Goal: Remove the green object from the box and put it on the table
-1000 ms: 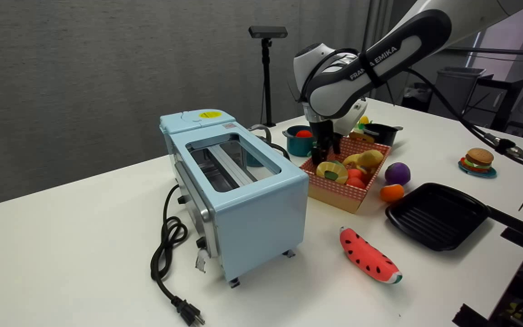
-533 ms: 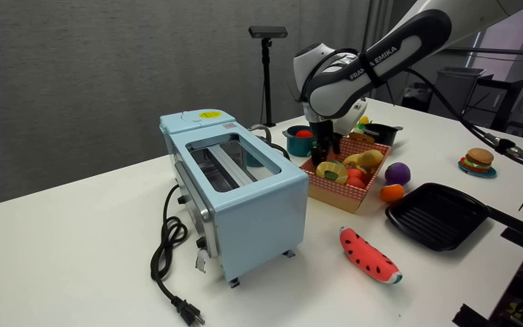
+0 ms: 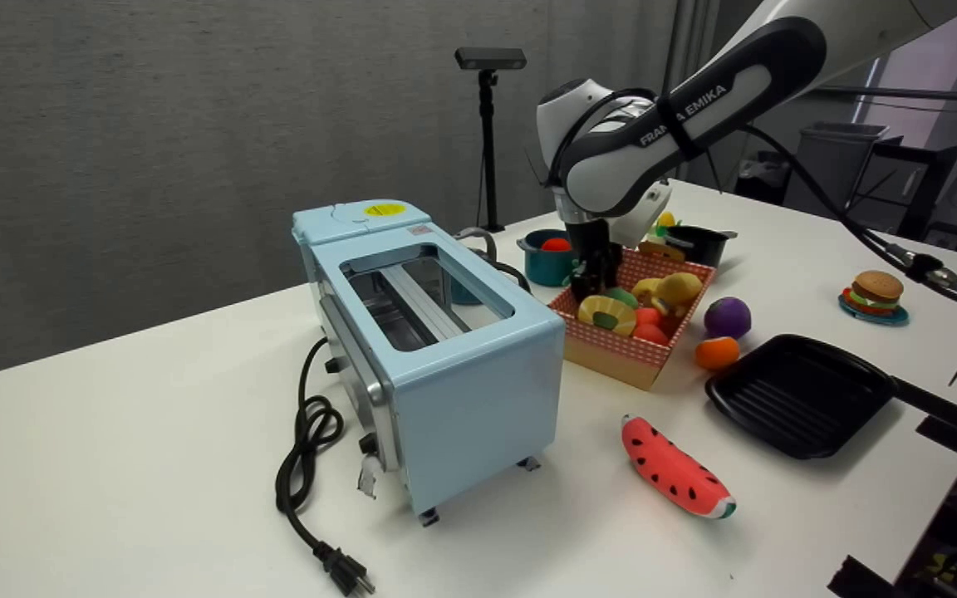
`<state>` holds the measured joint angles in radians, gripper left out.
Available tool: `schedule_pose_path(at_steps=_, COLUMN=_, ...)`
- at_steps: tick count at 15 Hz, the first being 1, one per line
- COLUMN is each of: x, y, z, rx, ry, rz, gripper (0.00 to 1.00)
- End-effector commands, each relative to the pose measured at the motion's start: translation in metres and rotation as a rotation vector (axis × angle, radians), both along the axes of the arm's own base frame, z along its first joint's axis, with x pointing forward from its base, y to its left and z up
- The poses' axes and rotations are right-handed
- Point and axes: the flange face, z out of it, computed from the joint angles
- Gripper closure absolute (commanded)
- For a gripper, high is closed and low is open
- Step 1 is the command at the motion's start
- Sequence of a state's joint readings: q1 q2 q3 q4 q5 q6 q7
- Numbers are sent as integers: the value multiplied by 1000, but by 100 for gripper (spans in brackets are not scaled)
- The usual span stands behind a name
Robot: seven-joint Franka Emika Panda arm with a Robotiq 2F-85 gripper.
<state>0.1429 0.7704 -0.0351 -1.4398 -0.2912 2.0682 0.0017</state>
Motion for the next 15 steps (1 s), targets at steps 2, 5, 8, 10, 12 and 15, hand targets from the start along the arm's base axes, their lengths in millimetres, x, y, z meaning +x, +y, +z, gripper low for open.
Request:
schedule_pose_path(at_steps=2, x=3, y=-4, z=2, rx=-10, ry=-20, rz=4, gripper=84)
schedule_pose_path(at_steps=5, x=4, y=-6, z=4, rx=-5, ry=-23, rz=-5, gripper=99)
schedule_pose_path(at_steps=8, x=3, y=-6, z=13, rx=12, ry=-32, rz=-9, gripper=98)
schedule_pose_path(at_steps=10, x=3, y=-6, z=26, rx=32, ry=-40, rz=-20, gripper=96)
schedule_pose_path(at_steps=12, x=1, y=-7, z=44, rx=42, ry=-62, rz=-27, gripper=96)
schedule_pose_path(at_steps=15, x=-1, y=-10, z=73, rx=50, ry=-102, rz=-36, gripper=96)
